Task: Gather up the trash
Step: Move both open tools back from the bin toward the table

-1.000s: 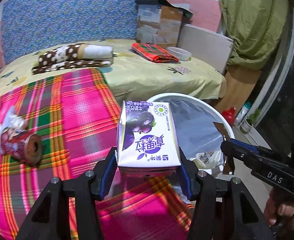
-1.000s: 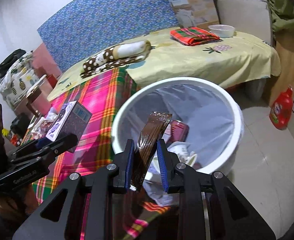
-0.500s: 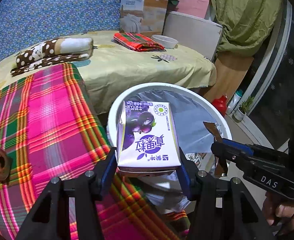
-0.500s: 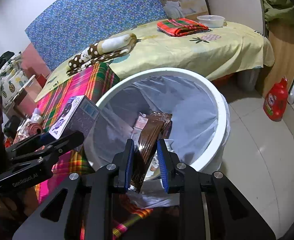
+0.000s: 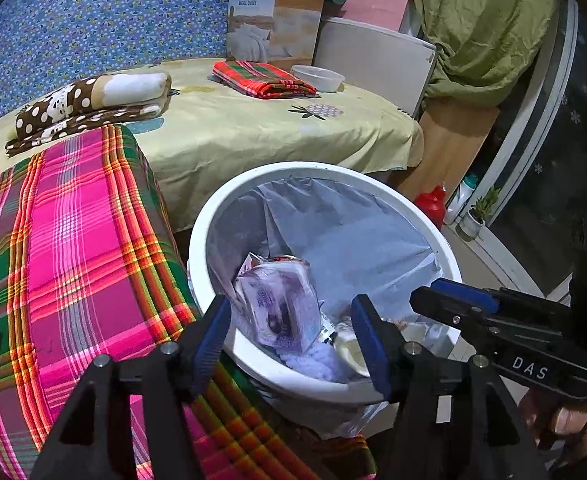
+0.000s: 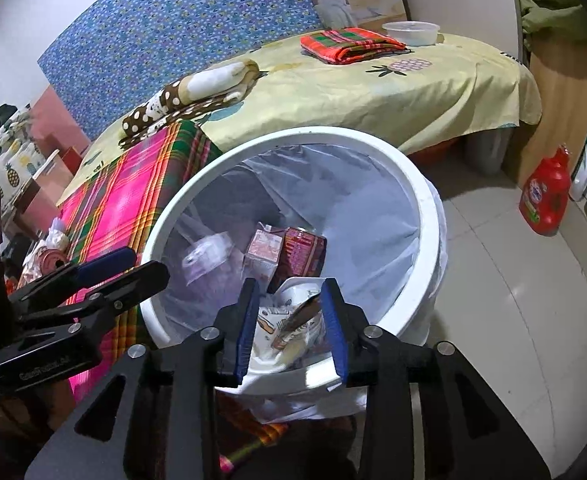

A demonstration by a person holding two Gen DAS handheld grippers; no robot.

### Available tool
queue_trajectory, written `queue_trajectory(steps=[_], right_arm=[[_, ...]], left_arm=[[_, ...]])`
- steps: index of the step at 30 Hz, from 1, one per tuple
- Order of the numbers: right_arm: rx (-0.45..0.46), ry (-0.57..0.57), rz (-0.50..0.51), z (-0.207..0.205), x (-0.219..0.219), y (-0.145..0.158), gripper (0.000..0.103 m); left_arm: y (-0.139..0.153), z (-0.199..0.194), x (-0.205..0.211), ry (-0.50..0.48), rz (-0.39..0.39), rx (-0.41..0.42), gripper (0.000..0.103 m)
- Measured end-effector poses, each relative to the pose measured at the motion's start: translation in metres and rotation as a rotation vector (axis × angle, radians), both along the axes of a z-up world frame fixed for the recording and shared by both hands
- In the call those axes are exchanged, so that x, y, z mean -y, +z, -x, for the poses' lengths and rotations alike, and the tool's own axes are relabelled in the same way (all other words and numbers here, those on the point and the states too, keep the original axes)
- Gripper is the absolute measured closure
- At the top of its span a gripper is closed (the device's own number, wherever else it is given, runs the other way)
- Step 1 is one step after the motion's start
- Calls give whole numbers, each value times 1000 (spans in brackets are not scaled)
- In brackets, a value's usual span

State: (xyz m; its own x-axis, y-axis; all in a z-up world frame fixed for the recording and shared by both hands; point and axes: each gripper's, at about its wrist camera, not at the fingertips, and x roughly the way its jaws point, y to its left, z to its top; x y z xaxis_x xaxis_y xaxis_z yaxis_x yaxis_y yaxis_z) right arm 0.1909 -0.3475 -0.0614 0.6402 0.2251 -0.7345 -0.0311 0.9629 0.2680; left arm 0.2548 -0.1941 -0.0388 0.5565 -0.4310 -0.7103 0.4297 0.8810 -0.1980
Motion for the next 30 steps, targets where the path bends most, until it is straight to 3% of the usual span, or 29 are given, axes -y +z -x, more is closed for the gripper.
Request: queue_trajectory(steps=[10, 19, 24, 30], right_arm=[[34, 20, -19, 11, -7, 10, 67], [83, 70, -40, 27, -28, 23, 67], [113, 106, -52, 35, -43, 29, 60], [146, 174, -50, 43, -64, 36, 59]], left_arm=[[11, 14, -17, 30, 17, 30, 38], [26, 38, -49, 117, 21, 83, 38], [30, 53, -70, 168, 11, 103, 38], [34, 68, -94, 226, 7, 122, 38]])
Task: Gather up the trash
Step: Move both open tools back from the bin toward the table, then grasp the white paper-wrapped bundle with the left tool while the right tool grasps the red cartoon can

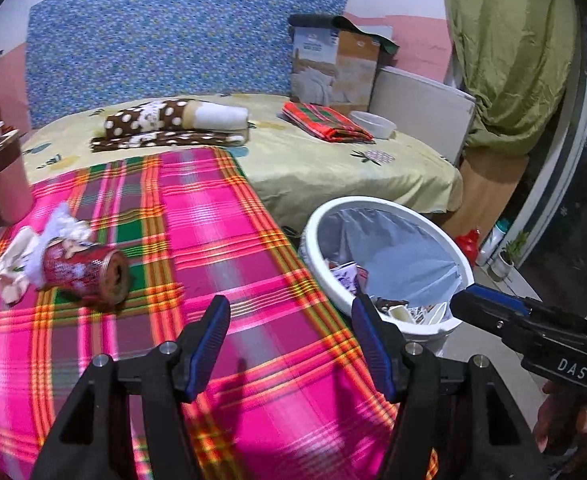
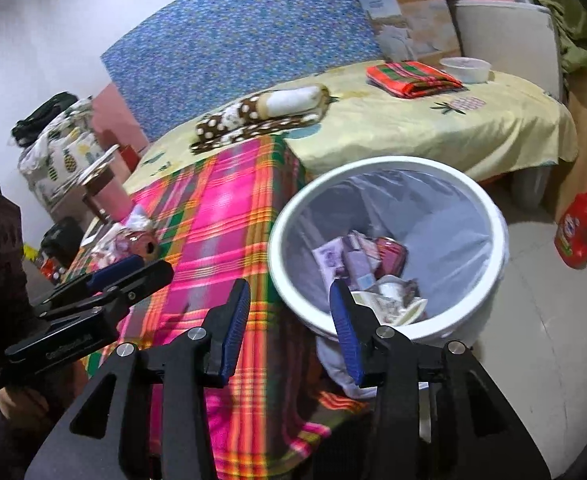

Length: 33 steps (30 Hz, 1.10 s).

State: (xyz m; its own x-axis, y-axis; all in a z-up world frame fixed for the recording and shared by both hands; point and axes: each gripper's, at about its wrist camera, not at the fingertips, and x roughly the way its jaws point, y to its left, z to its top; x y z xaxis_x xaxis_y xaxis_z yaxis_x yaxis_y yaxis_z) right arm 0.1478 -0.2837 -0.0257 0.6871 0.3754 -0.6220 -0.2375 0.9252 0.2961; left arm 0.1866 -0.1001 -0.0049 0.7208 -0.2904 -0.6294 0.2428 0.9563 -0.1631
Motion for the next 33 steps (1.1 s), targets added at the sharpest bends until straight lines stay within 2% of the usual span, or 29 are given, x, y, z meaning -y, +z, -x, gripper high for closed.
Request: queue_trajectory(steps=[12, 33], right_arm=[[52, 103, 18, 11, -34, 5, 59], [18, 245, 37, 16, -85, -5, 58]], left_arm=[[0, 27, -40, 93, -3, 20, 38], [-14, 50, -98, 219, -8, -1, 37]])
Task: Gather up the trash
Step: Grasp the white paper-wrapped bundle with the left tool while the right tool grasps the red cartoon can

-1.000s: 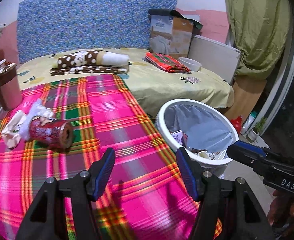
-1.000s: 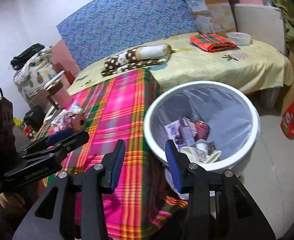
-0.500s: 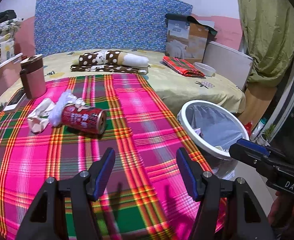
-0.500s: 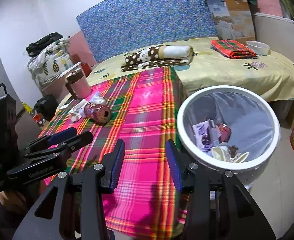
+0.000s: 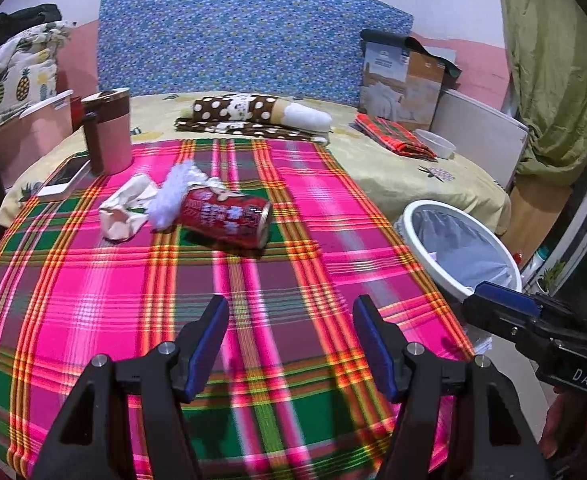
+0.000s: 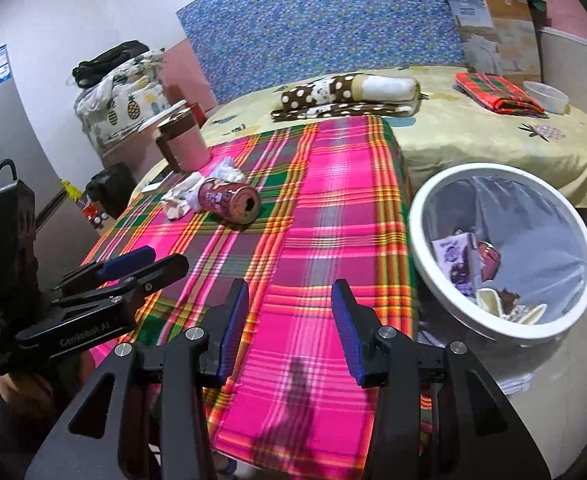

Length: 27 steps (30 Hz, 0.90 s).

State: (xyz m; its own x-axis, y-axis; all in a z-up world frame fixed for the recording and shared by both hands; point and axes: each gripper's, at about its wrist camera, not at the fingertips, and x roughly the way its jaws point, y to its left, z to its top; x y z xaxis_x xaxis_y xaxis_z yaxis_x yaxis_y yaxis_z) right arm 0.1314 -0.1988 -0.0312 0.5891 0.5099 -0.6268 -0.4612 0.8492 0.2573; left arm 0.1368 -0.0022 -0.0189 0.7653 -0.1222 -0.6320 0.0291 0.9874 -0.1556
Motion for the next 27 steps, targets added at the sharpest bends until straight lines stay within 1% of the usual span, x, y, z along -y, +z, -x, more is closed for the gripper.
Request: queue_trajectory(steps=[3, 5, 6, 7, 9, 15, 27], right_arm=[[-2, 19, 8, -3, -7, -1, 58], [-3, 34, 14, -5, -12, -2, 55], [-2, 39, 15, -6, -14, -2, 50], [-2, 46, 16, -7, -15, -2, 43], [0, 63, 19, -9, -21, -1, 38], [7, 104, 45, -21, -38, 2, 38], [29, 199, 107, -55, -76, 0, 38]], left_arm=[[0, 0, -9, 20, 2, 1, 37], [1, 0, -15, 26, 6, 2, 37], [1, 0, -18, 23, 11, 1, 37], [2, -1, -21, 22, 14, 0, 37], [3, -2, -27, 24, 24, -6, 37], [3, -6, -46, 64, 37, -17, 37], [2, -23, -88, 124, 33, -19, 37]])
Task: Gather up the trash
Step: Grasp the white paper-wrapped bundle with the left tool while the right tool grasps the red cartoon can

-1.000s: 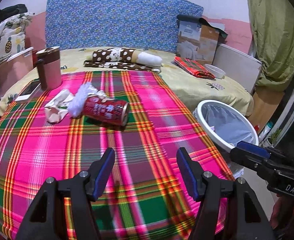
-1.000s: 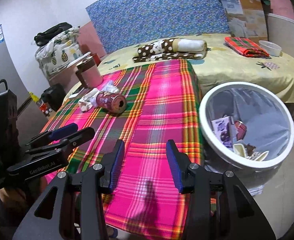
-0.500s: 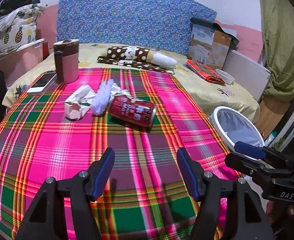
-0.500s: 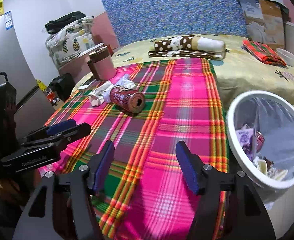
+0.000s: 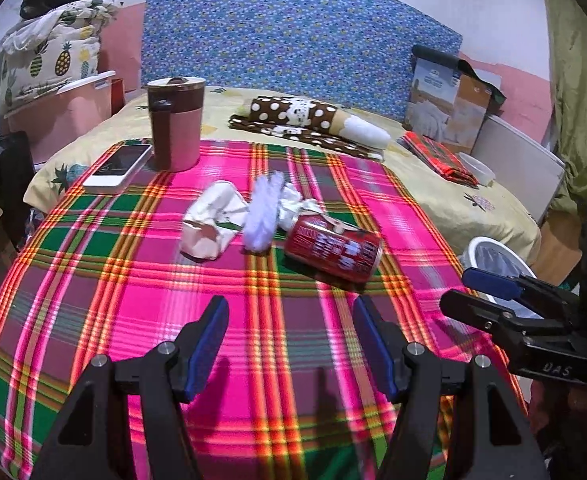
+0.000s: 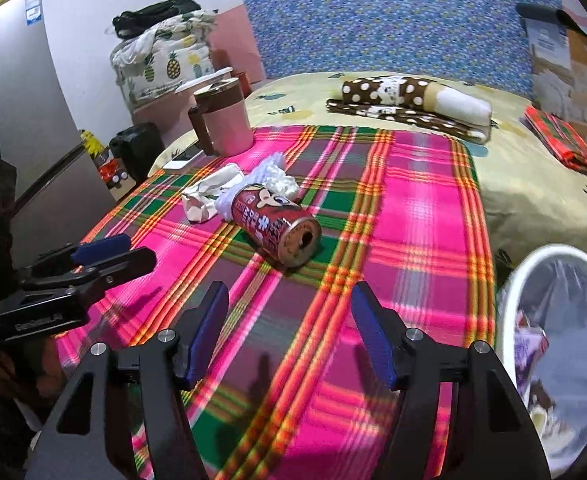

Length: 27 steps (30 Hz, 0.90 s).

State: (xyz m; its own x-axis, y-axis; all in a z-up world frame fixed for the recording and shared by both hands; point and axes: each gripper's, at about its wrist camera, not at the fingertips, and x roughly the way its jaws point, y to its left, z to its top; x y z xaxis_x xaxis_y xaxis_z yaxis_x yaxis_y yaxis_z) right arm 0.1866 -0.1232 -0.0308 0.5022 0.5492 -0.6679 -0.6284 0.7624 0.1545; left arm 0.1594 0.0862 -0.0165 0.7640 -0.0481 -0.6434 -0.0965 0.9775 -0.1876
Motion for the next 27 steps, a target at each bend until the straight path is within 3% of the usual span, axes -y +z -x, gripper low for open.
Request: queue_trajectory(steps=[18, 27], right_arm=[[-1, 90, 47, -46, -36, -11, 38], [-20, 144, 58, -56, -45, -21, 38]], left_arm=[[-9, -63, -50, 55, -21, -47, 37], [-31, -100, -65, 87, 0, -110, 37]])
